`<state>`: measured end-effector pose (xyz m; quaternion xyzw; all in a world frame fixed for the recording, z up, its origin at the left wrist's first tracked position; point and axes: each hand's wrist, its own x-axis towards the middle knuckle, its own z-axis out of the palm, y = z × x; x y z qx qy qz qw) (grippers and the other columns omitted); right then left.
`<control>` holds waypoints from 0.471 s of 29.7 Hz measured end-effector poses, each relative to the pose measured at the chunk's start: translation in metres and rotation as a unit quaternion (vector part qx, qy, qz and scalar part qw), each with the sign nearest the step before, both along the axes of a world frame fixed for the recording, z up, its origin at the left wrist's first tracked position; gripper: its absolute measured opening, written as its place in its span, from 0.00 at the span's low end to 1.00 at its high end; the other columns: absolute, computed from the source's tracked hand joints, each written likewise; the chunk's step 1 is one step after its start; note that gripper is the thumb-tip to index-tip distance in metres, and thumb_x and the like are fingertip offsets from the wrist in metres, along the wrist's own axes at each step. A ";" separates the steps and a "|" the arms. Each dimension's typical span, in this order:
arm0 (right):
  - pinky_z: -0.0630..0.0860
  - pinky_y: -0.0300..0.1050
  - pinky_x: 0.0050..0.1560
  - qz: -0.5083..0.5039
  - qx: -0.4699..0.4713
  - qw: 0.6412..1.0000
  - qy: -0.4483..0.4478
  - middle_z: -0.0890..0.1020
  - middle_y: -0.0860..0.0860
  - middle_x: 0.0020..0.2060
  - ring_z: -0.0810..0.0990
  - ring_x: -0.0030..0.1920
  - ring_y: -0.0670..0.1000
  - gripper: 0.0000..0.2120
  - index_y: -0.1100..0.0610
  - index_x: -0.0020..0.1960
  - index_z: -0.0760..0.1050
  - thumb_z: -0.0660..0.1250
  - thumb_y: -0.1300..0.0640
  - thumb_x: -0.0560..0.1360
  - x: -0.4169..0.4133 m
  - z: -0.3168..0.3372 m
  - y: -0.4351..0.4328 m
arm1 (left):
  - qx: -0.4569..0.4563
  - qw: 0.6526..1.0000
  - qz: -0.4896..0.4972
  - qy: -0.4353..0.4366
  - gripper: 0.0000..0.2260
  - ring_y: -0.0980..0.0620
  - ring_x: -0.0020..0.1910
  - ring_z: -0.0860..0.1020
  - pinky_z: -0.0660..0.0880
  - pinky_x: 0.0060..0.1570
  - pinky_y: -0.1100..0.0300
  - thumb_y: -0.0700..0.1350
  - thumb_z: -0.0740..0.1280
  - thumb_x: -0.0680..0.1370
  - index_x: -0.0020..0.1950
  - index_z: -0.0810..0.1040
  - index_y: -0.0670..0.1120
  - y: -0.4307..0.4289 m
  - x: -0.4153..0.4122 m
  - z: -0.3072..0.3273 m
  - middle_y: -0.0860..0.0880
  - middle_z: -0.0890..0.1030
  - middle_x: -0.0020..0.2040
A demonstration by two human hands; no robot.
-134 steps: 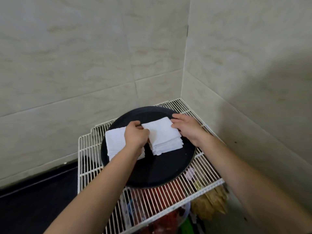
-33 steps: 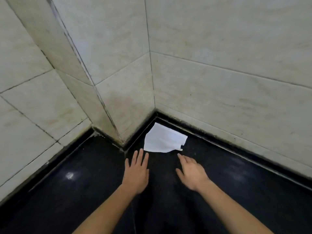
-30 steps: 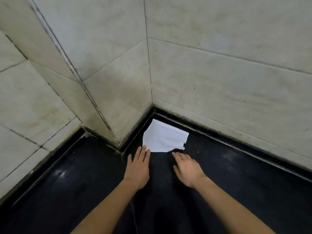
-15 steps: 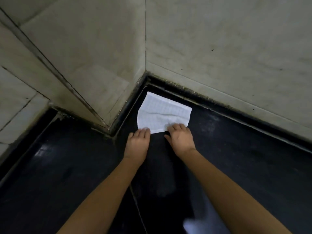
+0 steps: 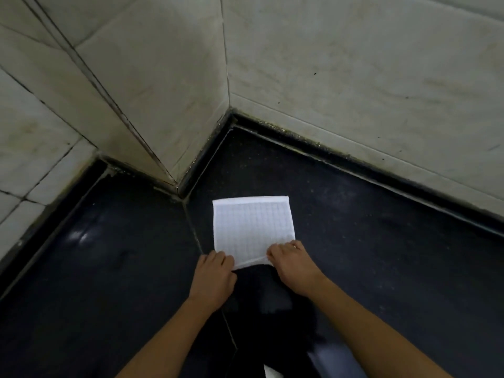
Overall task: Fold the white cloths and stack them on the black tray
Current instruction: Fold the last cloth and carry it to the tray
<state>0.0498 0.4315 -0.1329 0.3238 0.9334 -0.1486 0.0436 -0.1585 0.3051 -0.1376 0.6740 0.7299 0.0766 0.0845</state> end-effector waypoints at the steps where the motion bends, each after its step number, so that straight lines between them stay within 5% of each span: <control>1: 0.69 0.48 0.52 0.016 -0.027 0.999 -0.020 0.81 0.50 0.39 0.79 0.38 0.53 0.05 0.53 0.51 0.75 0.61 0.55 0.80 0.007 0.008 -0.006 | -0.008 1.000 0.010 -0.003 0.03 0.48 0.36 0.73 0.70 0.37 0.53 0.45 0.62 0.69 0.37 0.74 0.47 -0.010 0.007 0.007 0.49 0.75 0.36; 4: 0.75 0.49 0.54 0.041 -0.127 0.988 -0.080 0.83 0.53 0.50 0.81 0.49 0.54 0.18 0.55 0.58 0.77 0.59 0.42 0.82 0.019 0.037 -0.011 | -0.017 0.999 0.031 -0.007 0.07 0.49 0.34 0.73 0.72 0.34 0.54 0.47 0.56 0.70 0.36 0.72 0.48 -0.031 0.014 0.019 0.50 0.74 0.35; 7: 0.75 0.46 0.52 0.069 -0.170 0.978 -0.104 0.82 0.50 0.51 0.80 0.51 0.52 0.25 0.53 0.59 0.76 0.63 0.33 0.75 0.035 0.066 -0.016 | -0.031 0.999 0.018 0.001 0.04 0.51 0.33 0.71 0.70 0.34 0.57 0.46 0.61 0.71 0.37 0.71 0.49 -0.047 0.019 0.033 0.52 0.74 0.35; 11: 0.75 0.48 0.50 0.099 -0.146 0.981 -0.075 0.79 0.48 0.47 0.79 0.50 0.52 0.16 0.49 0.51 0.76 0.64 0.37 0.77 0.053 0.094 -0.007 | -0.029 0.999 0.027 -0.008 0.07 0.51 0.34 0.71 0.70 0.33 0.58 0.43 0.72 0.67 0.39 0.74 0.48 -0.050 0.019 0.059 0.51 0.74 0.36; 14: 0.76 0.49 0.51 0.054 -0.114 0.992 -0.027 0.79 0.50 0.52 0.80 0.53 0.54 0.10 0.48 0.56 0.79 0.65 0.46 0.79 0.055 0.121 0.013 | 0.028 0.996 0.074 -0.040 0.06 0.51 0.38 0.73 0.72 0.36 0.57 0.42 0.73 0.69 0.44 0.78 0.48 -0.035 0.012 0.093 0.51 0.76 0.40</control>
